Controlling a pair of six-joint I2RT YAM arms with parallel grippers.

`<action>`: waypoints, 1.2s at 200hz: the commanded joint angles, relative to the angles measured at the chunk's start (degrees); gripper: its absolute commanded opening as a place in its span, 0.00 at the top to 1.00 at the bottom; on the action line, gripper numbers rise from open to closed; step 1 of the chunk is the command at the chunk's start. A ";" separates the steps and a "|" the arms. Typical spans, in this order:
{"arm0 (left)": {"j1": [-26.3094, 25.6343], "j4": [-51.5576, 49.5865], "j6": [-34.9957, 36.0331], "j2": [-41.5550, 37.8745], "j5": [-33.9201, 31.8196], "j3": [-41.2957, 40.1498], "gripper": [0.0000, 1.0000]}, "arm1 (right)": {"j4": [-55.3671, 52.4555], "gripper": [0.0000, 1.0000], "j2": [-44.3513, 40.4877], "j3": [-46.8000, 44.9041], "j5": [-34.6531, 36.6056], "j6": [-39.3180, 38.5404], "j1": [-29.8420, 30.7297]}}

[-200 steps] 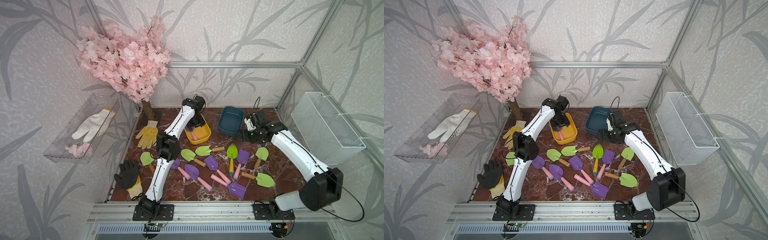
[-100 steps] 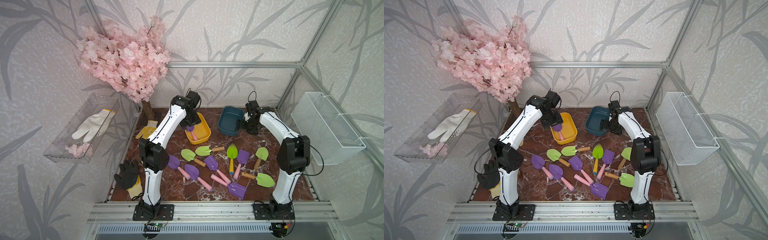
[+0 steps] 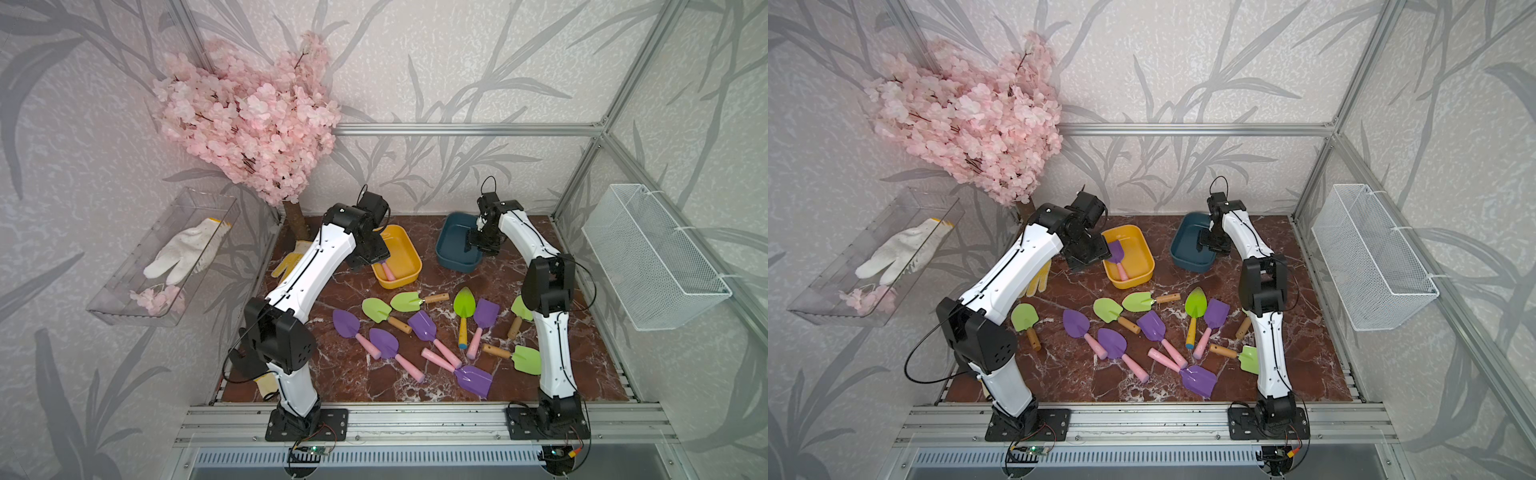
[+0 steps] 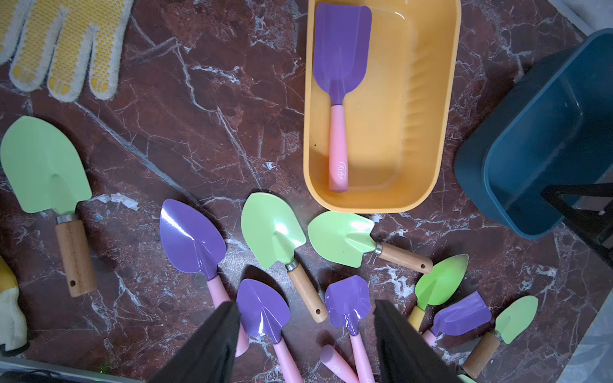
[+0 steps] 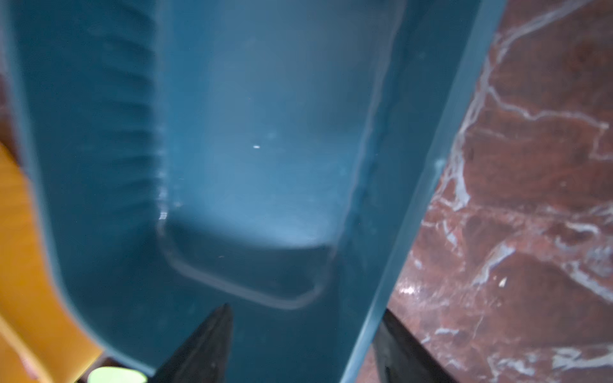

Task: Sort the small shovels by color and place them into the storage box
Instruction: Adjust the storage box at the center of the board.

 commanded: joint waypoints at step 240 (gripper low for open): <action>-0.25 0.19 -0.19 -13.81 -3.57 -11.71 0.33 | -9.63 0.95 0.30 1.65 2.97 -9.76 3.79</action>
